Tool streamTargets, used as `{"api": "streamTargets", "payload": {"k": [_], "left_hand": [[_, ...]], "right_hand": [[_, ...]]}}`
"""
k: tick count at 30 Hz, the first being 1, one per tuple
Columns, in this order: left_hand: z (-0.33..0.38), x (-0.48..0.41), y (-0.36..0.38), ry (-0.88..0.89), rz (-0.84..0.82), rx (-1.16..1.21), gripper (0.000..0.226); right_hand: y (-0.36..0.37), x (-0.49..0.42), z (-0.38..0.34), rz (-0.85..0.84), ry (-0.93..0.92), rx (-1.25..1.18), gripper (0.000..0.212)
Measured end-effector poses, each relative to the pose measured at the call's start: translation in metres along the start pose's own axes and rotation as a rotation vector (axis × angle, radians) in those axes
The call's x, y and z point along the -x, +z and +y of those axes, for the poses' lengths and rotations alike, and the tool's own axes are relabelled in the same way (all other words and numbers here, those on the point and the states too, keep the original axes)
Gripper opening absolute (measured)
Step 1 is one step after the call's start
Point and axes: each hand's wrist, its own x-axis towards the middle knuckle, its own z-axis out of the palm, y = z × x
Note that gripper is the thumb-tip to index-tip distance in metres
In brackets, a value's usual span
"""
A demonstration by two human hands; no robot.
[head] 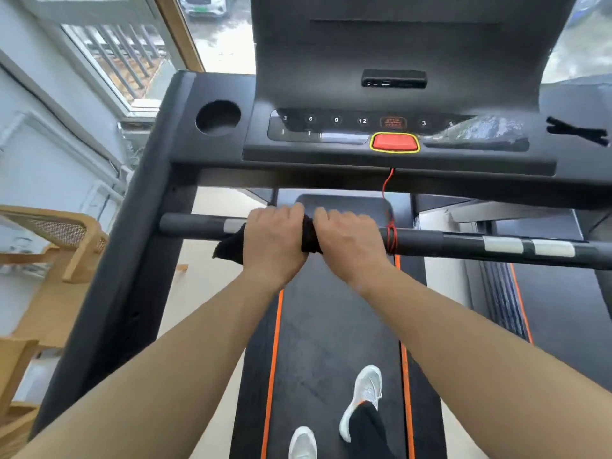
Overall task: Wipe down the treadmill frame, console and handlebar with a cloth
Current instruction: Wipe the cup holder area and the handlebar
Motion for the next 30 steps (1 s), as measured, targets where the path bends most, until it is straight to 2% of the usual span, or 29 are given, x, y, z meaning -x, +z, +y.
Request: {"api": "streamTargets", "payload": {"k": [2,4,5,7,9,11,12,13,15,17,18,19,20,22,24,25,26,28,29,30], "left_hand": [[0.004,-0.008,-0.009,-0.004,-0.142,0.017,0.03],[0.003,-0.031,-0.022,0.039,-0.451,0.061,0.034],[0.001,-0.045,-0.028,0.063,-0.63,0.118,0.035],[-0.001,-0.064,-0.031,0.079,-0.889,0.254,0.031],[-0.003,-0.07,-0.025,0.078,-0.957,0.335,0.028],[-0.003,-0.064,-0.021,0.109,-0.865,0.299,0.028],[-0.003,-0.058,-0.02,0.127,-0.764,0.236,0.031],[-0.003,-0.051,-0.018,0.141,-0.625,0.151,0.034],[0.0,-0.03,-0.007,0.161,-0.238,0.019,0.034],[0.009,-0.009,0.01,0.155,0.11,-0.006,0.032],[0.012,-0.003,0.019,0.111,0.245,0.002,0.029],[0.016,-0.001,0.027,0.054,0.325,0.001,0.026],[0.019,0.0,0.032,0.01,0.373,-0.003,0.023],[0.022,-0.001,0.034,-0.001,0.385,-0.006,0.02],[0.02,-0.003,0.019,0.035,0.289,-0.026,0.025],[0.018,-0.008,0.008,0.053,0.148,-0.018,0.03],[0.015,-0.017,-0.003,0.059,-0.06,0.013,0.035],[0.012,-0.04,-0.023,0.073,-0.487,0.079,0.037],[0.012,-0.05,-0.03,0.067,-0.628,0.103,0.034],[0.013,-0.055,-0.035,0.058,-0.69,0.124,0.031]], "right_hand": [[-0.018,-0.015,0.014,-0.351,0.044,-0.134,0.025],[-0.034,-0.036,0.031,-0.739,0.069,-0.313,0.024],[-0.039,-0.045,0.036,-0.875,0.067,-0.386,0.025],[-0.038,-0.056,0.041,-1.019,0.065,-0.455,0.024],[-0.033,-0.057,0.037,-1.002,0.066,-0.441,0.025],[-0.029,-0.043,0.031,-0.828,0.052,-0.335,0.029],[-0.023,-0.033,0.028,-0.678,0.046,-0.243,0.027],[-0.016,-0.021,0.026,-0.479,0.047,-0.148,0.025],[0.002,0.002,0.019,-0.065,0.025,0.011,0.021],[0.015,0.013,0.012,0.235,0.028,0.081,0.023],[0.017,0.014,0.009,0.291,0.046,0.096,0.025],[0.017,0.013,0.007,0.275,0.054,0.101,0.026],[0.014,0.01,0.007,0.188,0.064,0.09,0.028],[-0.004,0.0,0.015,-0.165,0.063,-0.019,0.024],[-0.023,-0.02,0.029,-0.513,0.045,-0.2,0.021],[-0.03,-0.03,0.034,-0.664,0.054,-0.275,0.022],[-0.034,-0.037,0.039,-0.772,0.058,-0.337,0.026],[-0.036,-0.043,0.042,-0.857,0.064,-0.41,0.029],[-0.033,-0.04,0.041,-0.828,0.061,-0.397,0.027],[-0.03,-0.035,0.038,-0.744,0.063,-0.356,0.024]]}}
